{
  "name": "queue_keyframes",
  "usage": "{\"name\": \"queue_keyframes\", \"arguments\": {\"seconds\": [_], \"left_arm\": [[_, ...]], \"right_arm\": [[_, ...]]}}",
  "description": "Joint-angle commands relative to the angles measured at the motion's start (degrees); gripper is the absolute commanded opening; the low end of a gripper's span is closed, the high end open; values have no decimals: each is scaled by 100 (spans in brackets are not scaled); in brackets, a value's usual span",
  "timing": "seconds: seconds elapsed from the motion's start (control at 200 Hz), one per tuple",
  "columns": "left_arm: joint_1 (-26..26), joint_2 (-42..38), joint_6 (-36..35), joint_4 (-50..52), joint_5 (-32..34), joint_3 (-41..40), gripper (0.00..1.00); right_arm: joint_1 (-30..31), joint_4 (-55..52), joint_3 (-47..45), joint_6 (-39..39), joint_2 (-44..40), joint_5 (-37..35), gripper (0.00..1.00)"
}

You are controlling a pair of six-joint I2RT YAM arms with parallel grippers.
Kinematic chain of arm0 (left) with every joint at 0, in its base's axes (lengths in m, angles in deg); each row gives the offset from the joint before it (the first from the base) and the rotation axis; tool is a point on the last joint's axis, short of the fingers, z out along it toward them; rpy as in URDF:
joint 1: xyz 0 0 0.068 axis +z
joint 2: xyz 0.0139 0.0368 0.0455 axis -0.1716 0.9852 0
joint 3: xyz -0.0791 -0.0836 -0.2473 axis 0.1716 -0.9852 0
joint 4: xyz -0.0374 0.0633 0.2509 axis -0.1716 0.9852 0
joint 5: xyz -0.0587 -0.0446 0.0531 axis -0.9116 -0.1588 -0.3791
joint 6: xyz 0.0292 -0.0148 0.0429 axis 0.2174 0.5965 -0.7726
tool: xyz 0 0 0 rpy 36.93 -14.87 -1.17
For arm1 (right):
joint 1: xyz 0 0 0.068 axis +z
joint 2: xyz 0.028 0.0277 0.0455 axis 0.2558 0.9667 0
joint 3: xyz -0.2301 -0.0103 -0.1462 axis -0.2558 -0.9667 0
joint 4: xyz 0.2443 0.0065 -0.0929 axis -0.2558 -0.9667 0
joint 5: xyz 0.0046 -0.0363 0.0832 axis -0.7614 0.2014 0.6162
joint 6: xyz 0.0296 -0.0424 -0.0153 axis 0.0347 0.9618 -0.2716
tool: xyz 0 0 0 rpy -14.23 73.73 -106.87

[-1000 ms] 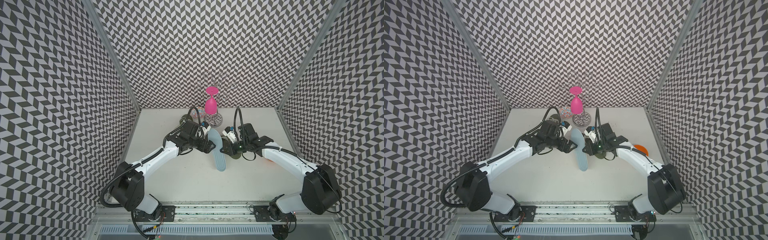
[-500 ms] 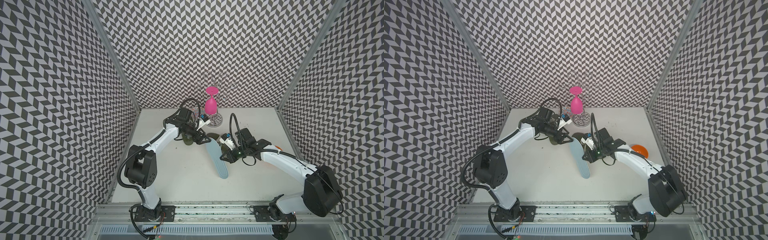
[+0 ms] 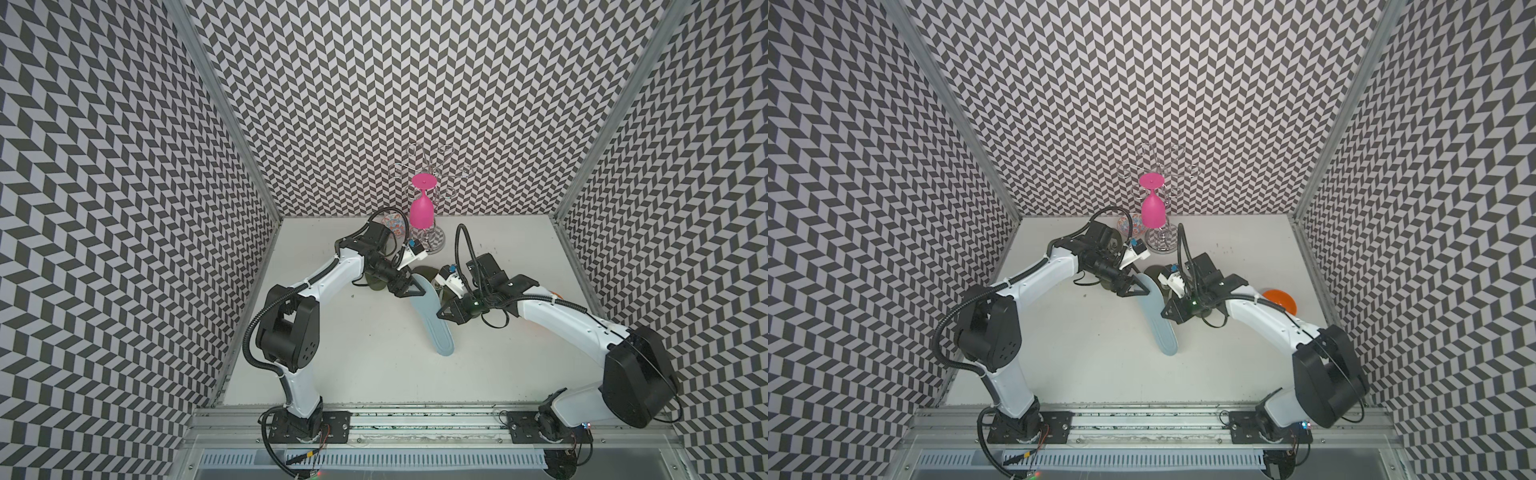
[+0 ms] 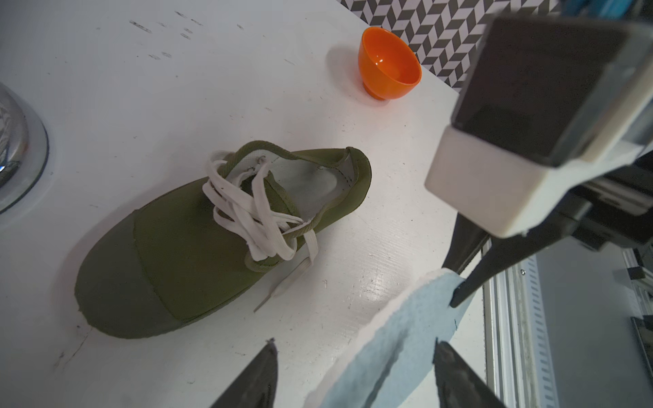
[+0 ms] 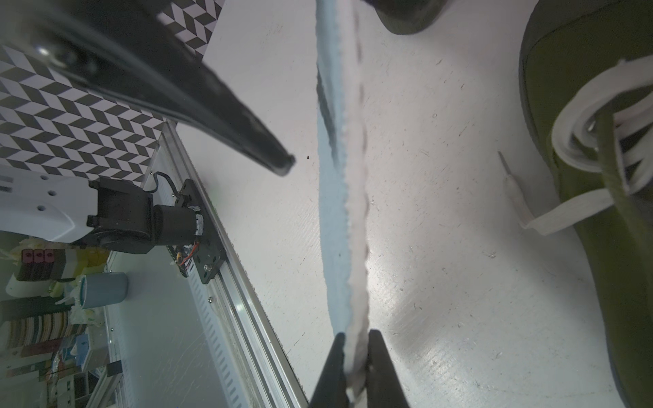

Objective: Insert the insole into the shoe
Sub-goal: Pick up the insole from the center of the board.

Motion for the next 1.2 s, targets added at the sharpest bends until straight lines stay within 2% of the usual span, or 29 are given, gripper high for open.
{"name": "queue_keyframes", "arguments": {"seconds": [0.0, 0.045, 0.135, 0.17, 0.24, 0.396, 0.491, 0.601, 0.716, 0.856, 1.197], "left_arm": [[-34, 83, -252, 234, -227, 166, 57], [-31, 82, -240, 231, -278, 162, 44], [-41, 74, -116, 228, -330, 166, 9], [-59, 45, -30, 193, -336, 160, 2], [-133, -43, 272, 31, -302, 96, 3], [-291, -391, 891, -407, -361, -278, 3], [-282, -483, 1200, -548, -438, -434, 2], [-276, -455, 1536, -601, -201, -443, 2], [-268, -301, 1799, -421, -41, -241, 1], [-248, -170, 2489, -415, 153, -105, 1], [-231, -142, 3611, -306, 535, -3, 0]], "right_arm": [[29, -3, 186, 124, 88, -95, 12], [29, 1, 199, 116, 120, -130, 12], [30, -10, 247, 91, 199, -275, 12], [33, -25, 265, 93, 218, -327, 12], [32, 39, 248, 73, 194, -402, 16], [31, 581, -24, -75, -103, -231, 46], [37, 931, -213, -128, -259, -142, 54], [37, 1066, -384, -163, -348, -298, 56], [77, 1223, -557, -168, -583, -591, 64], [276, 1721, -821, -317, -879, -828, 68], [1244, 2263, -1009, -338, -780, -2513, 72]]}}
